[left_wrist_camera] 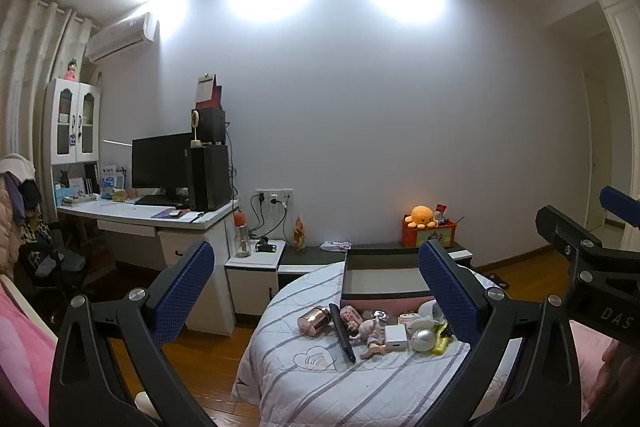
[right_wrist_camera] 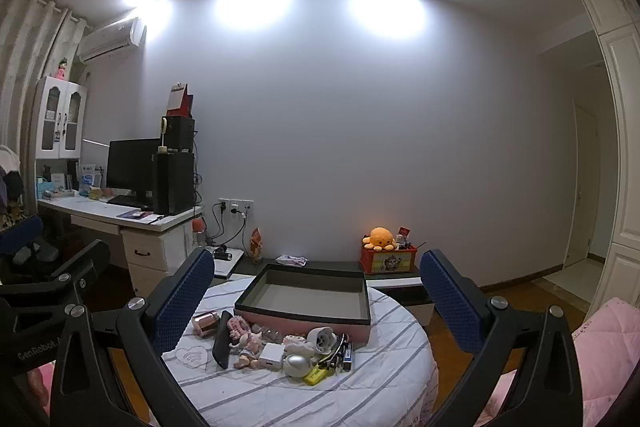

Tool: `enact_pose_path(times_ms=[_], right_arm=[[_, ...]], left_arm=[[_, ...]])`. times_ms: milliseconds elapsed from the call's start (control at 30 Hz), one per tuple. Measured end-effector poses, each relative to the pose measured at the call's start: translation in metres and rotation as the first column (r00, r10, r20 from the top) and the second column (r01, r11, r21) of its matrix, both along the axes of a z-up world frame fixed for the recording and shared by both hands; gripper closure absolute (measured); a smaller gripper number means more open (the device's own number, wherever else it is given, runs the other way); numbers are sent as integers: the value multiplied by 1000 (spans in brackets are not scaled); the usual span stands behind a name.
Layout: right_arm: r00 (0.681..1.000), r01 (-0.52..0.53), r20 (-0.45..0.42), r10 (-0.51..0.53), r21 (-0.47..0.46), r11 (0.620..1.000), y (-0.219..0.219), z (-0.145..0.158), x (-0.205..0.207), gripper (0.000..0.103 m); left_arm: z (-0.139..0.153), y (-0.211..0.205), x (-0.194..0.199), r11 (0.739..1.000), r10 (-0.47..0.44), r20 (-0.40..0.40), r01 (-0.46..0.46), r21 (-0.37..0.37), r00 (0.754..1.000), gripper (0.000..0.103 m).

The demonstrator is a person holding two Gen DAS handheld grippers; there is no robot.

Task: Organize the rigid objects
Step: 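Move both tools toward the cluttered items beside the pink box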

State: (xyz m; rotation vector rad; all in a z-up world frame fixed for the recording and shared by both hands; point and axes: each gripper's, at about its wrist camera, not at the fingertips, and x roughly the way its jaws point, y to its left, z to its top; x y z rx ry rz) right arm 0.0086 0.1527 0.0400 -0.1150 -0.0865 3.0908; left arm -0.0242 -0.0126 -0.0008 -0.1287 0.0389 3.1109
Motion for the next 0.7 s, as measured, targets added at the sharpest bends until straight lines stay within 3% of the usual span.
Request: enact_pose_path(times_ms=[700], right_arm=[[991, 27, 129, -25, -19, 999, 18, -16, -77, 0]], left_arm=[[-14, 16, -86, 1000, 2, 133, 2, -29, 991, 0]])
